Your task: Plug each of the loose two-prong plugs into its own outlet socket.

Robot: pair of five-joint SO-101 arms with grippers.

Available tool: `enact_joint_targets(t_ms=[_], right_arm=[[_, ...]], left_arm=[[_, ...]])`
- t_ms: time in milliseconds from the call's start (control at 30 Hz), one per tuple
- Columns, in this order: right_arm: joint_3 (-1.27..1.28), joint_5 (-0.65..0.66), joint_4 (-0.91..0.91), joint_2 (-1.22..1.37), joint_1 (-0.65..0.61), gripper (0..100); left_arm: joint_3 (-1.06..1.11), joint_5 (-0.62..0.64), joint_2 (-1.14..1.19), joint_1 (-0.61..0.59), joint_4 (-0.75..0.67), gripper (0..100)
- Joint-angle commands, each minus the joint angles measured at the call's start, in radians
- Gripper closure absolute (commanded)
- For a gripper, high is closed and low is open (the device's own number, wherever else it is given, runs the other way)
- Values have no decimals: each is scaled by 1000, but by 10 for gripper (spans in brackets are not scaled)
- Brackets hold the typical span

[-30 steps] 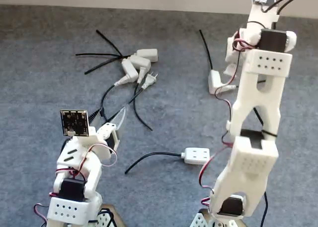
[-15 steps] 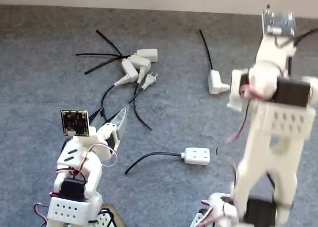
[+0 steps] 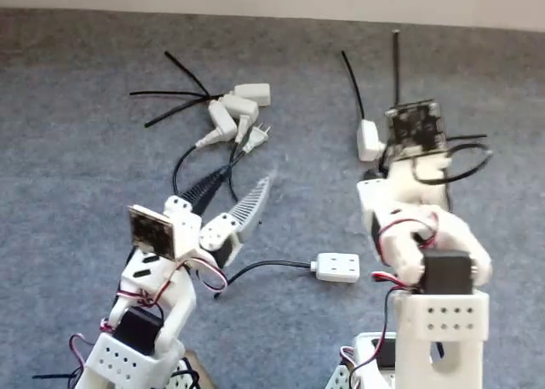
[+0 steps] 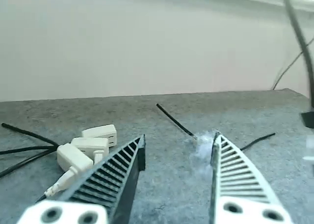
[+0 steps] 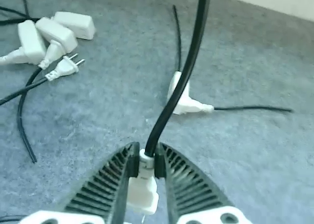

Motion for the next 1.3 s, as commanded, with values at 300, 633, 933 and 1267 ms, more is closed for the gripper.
enact_joint_targets(t_ms=[300,633,933,1267], right_arm=[[96,-17,-119,-38,-297,992],[47,-15,21,-90,-395,992],[33,81,185,-378,-503,992],[1,81,294,-414,-407,992]], left_arm=[[16,-157,-2,243,17,768],[16,-157,-2,236,61,768],[16,-161,-2,236,74,769],[16,-161,-2,206,74,769]])
